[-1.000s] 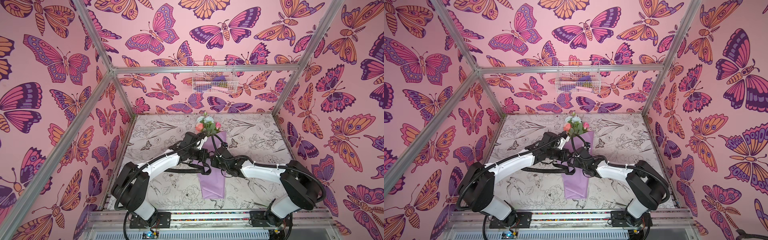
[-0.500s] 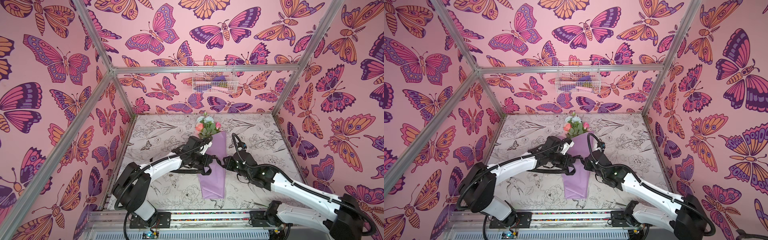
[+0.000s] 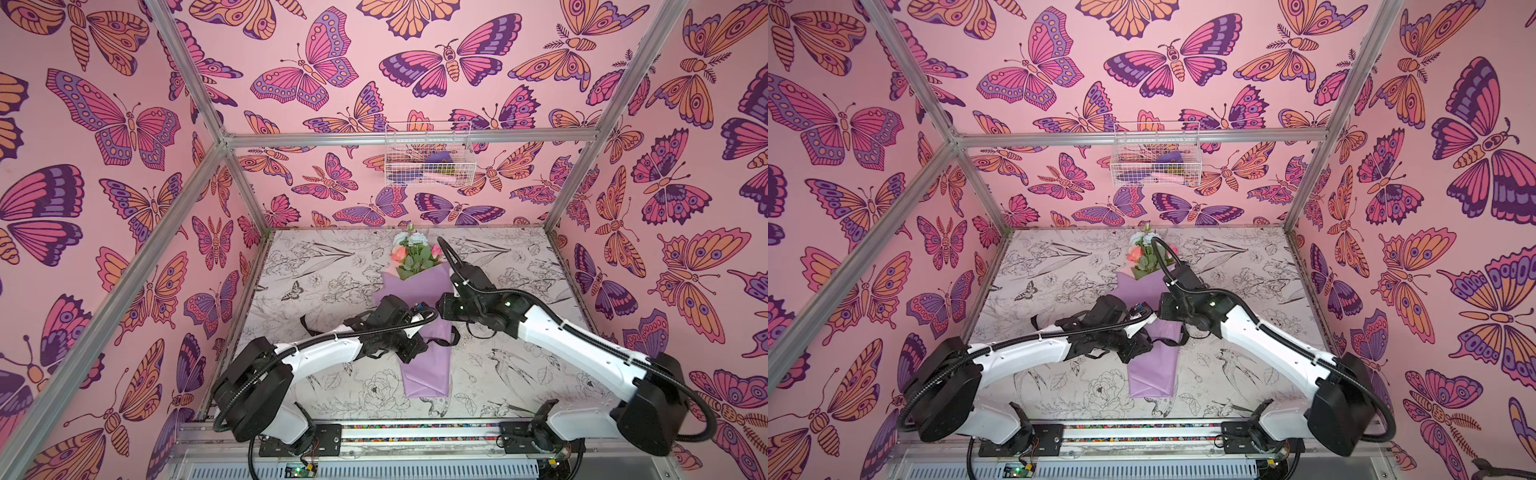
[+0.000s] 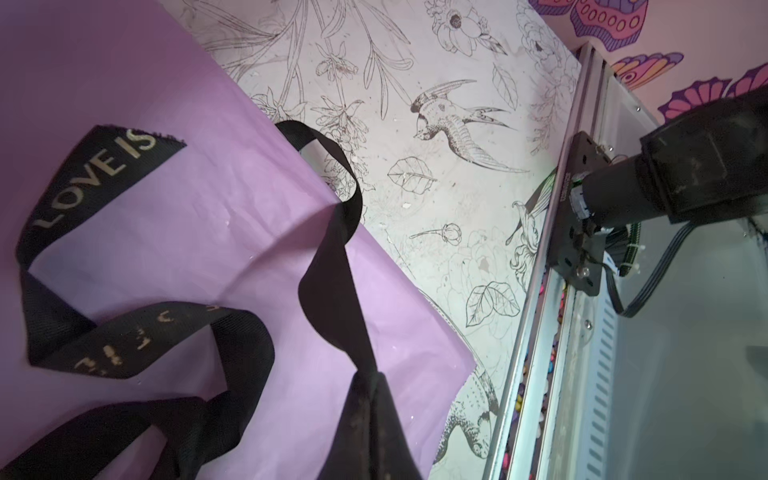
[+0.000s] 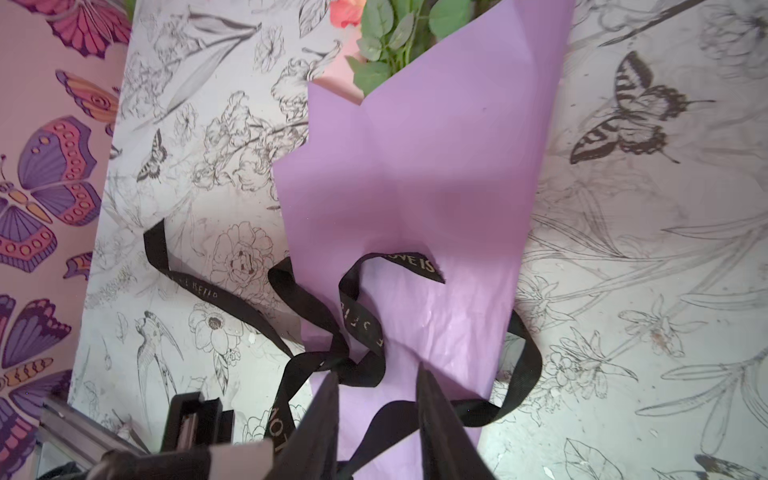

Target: Tie the bouquet of fake flowers

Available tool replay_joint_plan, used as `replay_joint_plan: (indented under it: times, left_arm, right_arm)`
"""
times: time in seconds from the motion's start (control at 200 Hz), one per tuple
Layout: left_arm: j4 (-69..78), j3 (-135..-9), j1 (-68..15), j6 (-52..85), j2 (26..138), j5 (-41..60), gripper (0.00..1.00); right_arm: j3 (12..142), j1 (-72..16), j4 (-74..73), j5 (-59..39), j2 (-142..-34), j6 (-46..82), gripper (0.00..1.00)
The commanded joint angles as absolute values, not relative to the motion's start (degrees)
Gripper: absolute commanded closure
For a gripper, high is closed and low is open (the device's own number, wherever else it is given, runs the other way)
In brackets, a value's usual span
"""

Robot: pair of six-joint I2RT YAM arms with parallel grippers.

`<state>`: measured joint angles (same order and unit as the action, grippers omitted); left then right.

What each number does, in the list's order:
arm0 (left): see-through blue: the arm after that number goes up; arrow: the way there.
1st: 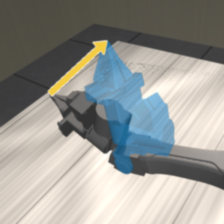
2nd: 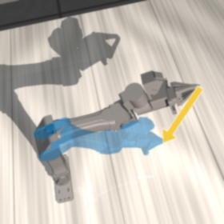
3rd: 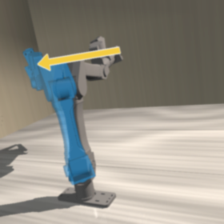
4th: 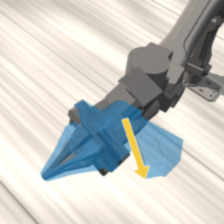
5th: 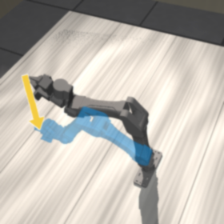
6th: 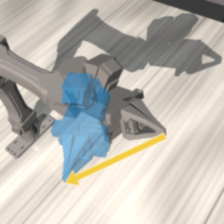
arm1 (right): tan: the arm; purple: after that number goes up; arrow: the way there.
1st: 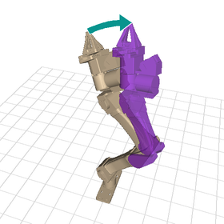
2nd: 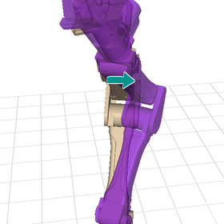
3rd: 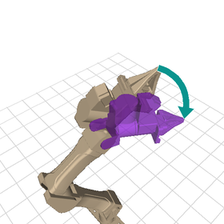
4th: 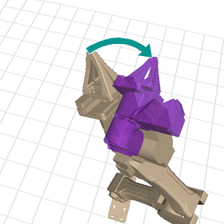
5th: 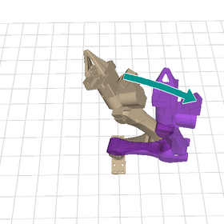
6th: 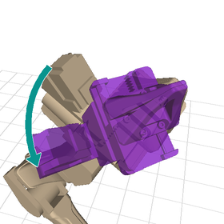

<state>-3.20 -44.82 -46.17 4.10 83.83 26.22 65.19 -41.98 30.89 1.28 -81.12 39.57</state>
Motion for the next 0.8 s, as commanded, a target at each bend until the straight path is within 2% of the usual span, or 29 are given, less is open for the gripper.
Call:
replay_joint_plan:
  times: [0.0, 0.185, 0.31, 0.791]
  left_arm:
    - [4.30, -40.84, -46.44, 1.49, 81.68, 24.39, 0.99]
    - [7.38, -38.49, -46.41, 1.22, 82.07, 24.09, 0.99]
    - [8.19, -37.90, -46.41, 1.52, 82.81, 24.61, 0.99]
    - [11.78, -34.39, -46.41, 3.67, 84.61, 18.88, 0.99]
  right_arm:
    - [68.63, -41.54, 36.91, -6.72, -86.57, 34.72, 0.65]
    - [69.61, -41.57, 33.97, -14.50, -94.04, 32.99, 0.59]
    - [70.00, -41.72, 33.54, -16.18, -97.42, 31.57, 0.59]
    - [73.51, -43.56, 33.01, -14.95, -107.14, 27.93, 0.60]
